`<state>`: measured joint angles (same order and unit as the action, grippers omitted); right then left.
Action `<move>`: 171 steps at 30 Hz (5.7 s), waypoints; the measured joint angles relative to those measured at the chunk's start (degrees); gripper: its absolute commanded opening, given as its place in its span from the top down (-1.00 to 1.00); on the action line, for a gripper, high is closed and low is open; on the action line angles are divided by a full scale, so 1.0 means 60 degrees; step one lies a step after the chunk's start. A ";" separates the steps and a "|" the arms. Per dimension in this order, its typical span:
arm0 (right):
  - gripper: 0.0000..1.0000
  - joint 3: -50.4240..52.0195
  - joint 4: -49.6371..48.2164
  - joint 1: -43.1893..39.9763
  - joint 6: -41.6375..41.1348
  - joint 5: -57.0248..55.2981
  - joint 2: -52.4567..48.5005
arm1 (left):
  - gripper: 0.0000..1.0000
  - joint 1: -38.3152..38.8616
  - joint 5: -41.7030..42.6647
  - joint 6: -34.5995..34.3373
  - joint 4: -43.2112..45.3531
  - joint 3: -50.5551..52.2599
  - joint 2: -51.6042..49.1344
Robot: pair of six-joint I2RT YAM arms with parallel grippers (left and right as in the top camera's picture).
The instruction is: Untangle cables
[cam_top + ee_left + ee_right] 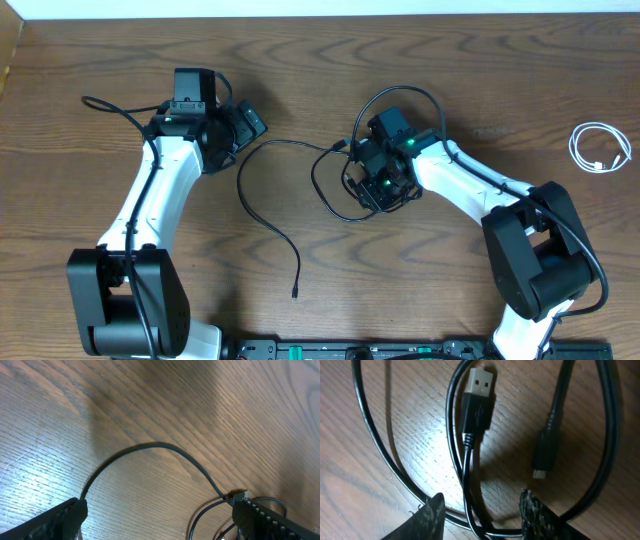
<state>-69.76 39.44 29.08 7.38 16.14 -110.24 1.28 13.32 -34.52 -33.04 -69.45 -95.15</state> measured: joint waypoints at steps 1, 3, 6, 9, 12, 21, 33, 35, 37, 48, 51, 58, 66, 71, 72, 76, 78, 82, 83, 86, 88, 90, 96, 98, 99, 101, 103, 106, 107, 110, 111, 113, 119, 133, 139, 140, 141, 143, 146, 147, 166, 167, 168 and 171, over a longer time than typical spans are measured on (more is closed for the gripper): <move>0.12 -0.0004 0.0029 0.0015 0.0153 0.0069 0.0000 | -0.96 0.0000 0.0000 -0.0004 0.0000 0.0000 0.0000; 0.12 -0.0004 0.0138 0.0047 0.0481 0.0222 0.0000 | -0.95 0.0000 0.0000 0.0000 0.0000 0.0000 0.0000; 0.13 -0.0007 0.0299 0.0182 0.0907 0.0361 0.0000 | -0.96 0.0000 0.0000 0.0000 0.0000 0.0000 0.0000; 0.22 -0.0007 0.0310 0.0379 0.1195 0.0375 0.0000 | -0.95 0.0000 0.0000 0.0000 0.0000 0.0000 0.0000; 0.38 -0.0007 0.0313 0.0554 0.1373 0.0233 -0.0004 | -0.95 0.0000 0.0000 0.0000 0.0000 0.0000 0.0000; 0.39 -0.0007 0.0313 0.0696 0.1388 -0.0455 -0.0007 | -0.95 0.0000 0.0000 0.0000 0.0000 0.0000 0.0000; 0.50 0.0000 0.0189 0.0696 0.1413 -0.0721 -0.0095 | -0.95 0.0000 0.0000 0.0000 0.0000 0.0000 0.0000; 0.47 0.0015 0.0153 0.0696 0.1413 -0.0739 -0.0109 | -0.96 0.0000 0.0000 0.0000 0.0000 0.0000 0.0000; 0.46 0.0051 0.0069 0.0696 0.1413 -0.0794 -0.0120 | -0.96 0.0000 0.0000 0.0000 0.0000 0.0000 0.0000; 0.98 0.0146 -0.0029 0.0696 0.1450 -0.1045 -0.0120 | -0.96 0.0000 0.0000 0.0000 0.0000 0.0000 0.0000; 0.98 0.0146 -0.0025 0.0696 0.1450 -0.1064 -0.0120 | -0.96 0.0000 0.0000 0.0000 0.0000 0.0000 0.0000; 0.98 -0.0237 0.0754 0.0696 0.1453 -0.0874 -0.0087 | -0.96 0.0000 0.0000 0.0000 0.0000 0.0000 0.0000; 0.98 -0.1111 0.0856 0.0619 0.1453 -0.0535 0.1570 | -0.96 0.0000 0.0000 0.0000 0.0000 0.0000 0.0000; 0.98 -0.1661 0.0794 0.0390 0.1453 -0.0503 0.3045 | -0.96 0.0000 0.0000 0.0000 0.0000 0.0000 0.0000; 0.98 -0.1745 0.0747 0.0310 0.1453 -0.0495 0.3344 | -0.96 0.0000 0.0000 0.0000 0.0000 0.0000 0.0000; 0.98 -0.1858 0.0521 -0.0113 0.1304 -0.0543 0.4393 | -0.96 0.0000 0.0000 -0.0004 0.0000 0.0000 0.0000; 0.98 -0.1865 0.0484 -0.0426 0.1137 -0.0692 0.4845 | -0.96 0.0000 0.0000 0.0000 0.0000 0.0000 0.0000; 0.98 -0.1865 0.0492 -0.1268 0.0546 -0.1311 0.5621 | -0.95 0.0000 0.0000 0.0000 0.0000 0.0000 0.0000; 0.98 -0.1865 0.0495 -0.1526 0.0350 -0.1501 0.5785 | -0.96 0.0000 0.0000 0.0000 0.0000 0.0000 0.0000; 0.98 -0.1865 0.0514 -0.2426 -0.0364 -0.2062 0.6240 | -0.96 0.0000 0.0000 0.0000 0.0000 0.0000 0.0000; 0.98 -0.1865 0.0535 -0.3067 -0.0936 -0.2415 0.6502 | -0.96 0.0000 0.0000 0.0000 0.0000 0.0000 0.0000; 0.98 -0.1865 0.0528 -0.3912 -0.1719 -0.2670 0.6757 | -0.96 0.0000 0.0000 0.0000 0.0000 0.0000 0.0000; 0.98 -0.1865 0.0550 -0.5909 -0.3661 -0.2754 0.7151 | -0.96 0.0000 0.0000 0.0000 0.0000 0.0000 0.0000; 0.98 -0.1865 0.0783 -0.6273 -0.4058 -0.2382 0.7169 | -0.96 0.0000 -0.0004 0.0000 0.0000 0.0000 0.0000; 0.96 -0.1865 0.0885 -0.6298 -0.4156 -0.2229 0.7151 | -0.96 0.0000 0.0000 0.0000 0.0000 0.0000 0.0000; 0.82 -0.1861 0.1118 -0.6298 -0.4335 -0.1738 0.7082 | -0.96 0.0000 0.0000 0.0000 0.0000 0.0000 0.0000; 0.72 -0.1854 0.1366 -0.6207 -0.4401 -0.1279 0.6936 | -0.96 0.0000 -0.0004 0.0000 0.0000 0.0000 0.0000; 0.44 -0.1814 0.1734 -0.5898 -0.4335 -0.0590 0.6502 | -0.95 0.0000 0.0000 0.0000 0.0000 0.0000 0.0000; 0.40 -0.1785 0.1825 -0.5763 -0.4320 -0.0412 0.6331 | -0.96 0.0000 0.0000 0.0000 0.0000 0.0000 0.0000; 0.30 -0.1723 0.2106 -0.5249 -0.4178 0.0066 0.5661 | -0.95 0.0000 -0.0004 0.0000 0.0000 0.0000 0.0000; 0.28 -0.1712 0.2171 -0.5038 -0.4135 0.0171 0.5380 | -0.96 0.0000 0.0000 0.0000 0.0000 0.0000 0.0000; 0.26 -0.1701 0.2211 -0.4663 -0.4120 0.0335 0.4911 | -0.96 0.0000 -0.0004 0.0000 0.0000 0.0000 0.0000; 0.14 -0.1672 0.2062 -0.3257 -0.4127 0.0900 0.3351 | -0.96 0.0000 0.0000 0.0000 0.0000 0.0000 0.0000; 0.88 -0.1657 -0.0073 -0.0922 -0.5238 0.1395 0.0372 | -0.96 0.0000 -0.0004 0.0000 0.0000 0.0000 0.0000; 0.38 -0.1654 -0.0532 -0.0120 -0.5825 0.0117 -0.0503 | -0.96 0.0000 -0.0018 0.0000 0.0000 0.0000 0.0000; 0.38 -0.1654 -0.0561 0.0000 -0.5923 -0.0168 -0.0619 | -0.96 0.0000 -0.0022 -0.0004 0.0000 0.0000 0.0000; 0.37 -0.1654 -0.0590 0.0106 -0.5978 -0.0452 -0.0714 | -0.96 0.0000 -0.0022 0.0000 0.0000 0.0000 0.0000; 0.31 -0.1650 -0.0663 0.0339 -0.6116 -0.1049 -0.0856 | -0.96 0.0000 -0.0022 0.0000 0.0000 0.0000 0.0000; 0.27 -0.1650 -0.0849 0.0670 -0.6298 -0.1869 -0.0940 | -0.96 0.0000 -0.0022 0.0000 0.0000 0.0000 0.0000; 0.27 -0.1650 -0.0889 0.0790 -0.6339 -0.2127 -0.0940 | -0.95 0.0000 -0.0022 0.0000 0.0000 0.0000 0.0000; 0.55 -0.1650 -0.0805 0.1512 -0.7453 -0.4419 -0.1322 | -0.96 0.0000 -0.0022 0.0000 0.0000 0.0000 0.0000; 0.56 -0.1650 -0.0809 0.1504 -0.7486 -0.4433 -0.1322 | -0.96 0.0000 -0.0022 0.0000 0.0000 0.0000 0.0000; 0.56 -0.1650 -0.0827 0.1504 -0.7526 -0.4441 -0.1322 | -0.96 0.0000 -0.0022 0.0000 0.0000 0.0000 0.0000; 0.56 -0.1650 -0.0871 0.1504 -0.7573 -0.4441 -0.1373 | -0.96 0.0000 -0.0022 0.0000 0.0000 0.0000 0.0000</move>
<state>-79.66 34.22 38.11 -38.06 -10.50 -118.48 1.28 13.19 -34.52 -33.04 -69.45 -95.15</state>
